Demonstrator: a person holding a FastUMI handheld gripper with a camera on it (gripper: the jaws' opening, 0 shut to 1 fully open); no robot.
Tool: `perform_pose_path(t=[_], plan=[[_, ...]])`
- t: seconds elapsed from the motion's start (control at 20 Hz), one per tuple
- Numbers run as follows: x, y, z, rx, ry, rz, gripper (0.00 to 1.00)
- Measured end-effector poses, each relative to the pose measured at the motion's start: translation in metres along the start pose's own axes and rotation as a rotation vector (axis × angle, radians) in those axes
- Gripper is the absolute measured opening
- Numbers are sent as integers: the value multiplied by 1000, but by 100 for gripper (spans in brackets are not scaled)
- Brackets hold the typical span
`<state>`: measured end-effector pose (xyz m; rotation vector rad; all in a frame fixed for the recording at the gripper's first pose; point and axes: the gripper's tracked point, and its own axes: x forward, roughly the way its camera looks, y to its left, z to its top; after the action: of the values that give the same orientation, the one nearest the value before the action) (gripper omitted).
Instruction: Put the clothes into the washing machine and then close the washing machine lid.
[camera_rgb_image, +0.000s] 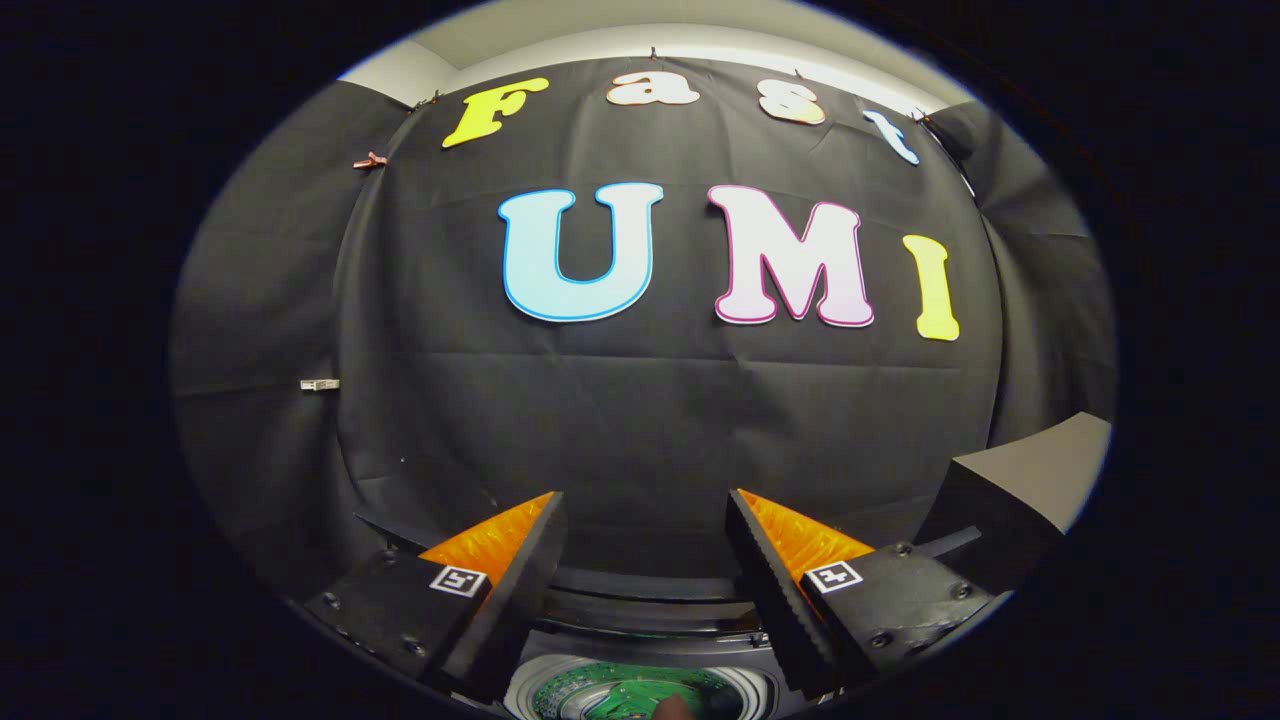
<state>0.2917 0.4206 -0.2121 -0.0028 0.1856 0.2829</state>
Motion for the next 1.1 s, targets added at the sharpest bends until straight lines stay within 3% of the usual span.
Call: perform_pose_path(t=[0.4,0.7,1.1], plan=[[-39,4,-18,3,-33,-19,99],[-81,10,-63,67,23,10,99],[-102,10,-84,37,70,41,99]])
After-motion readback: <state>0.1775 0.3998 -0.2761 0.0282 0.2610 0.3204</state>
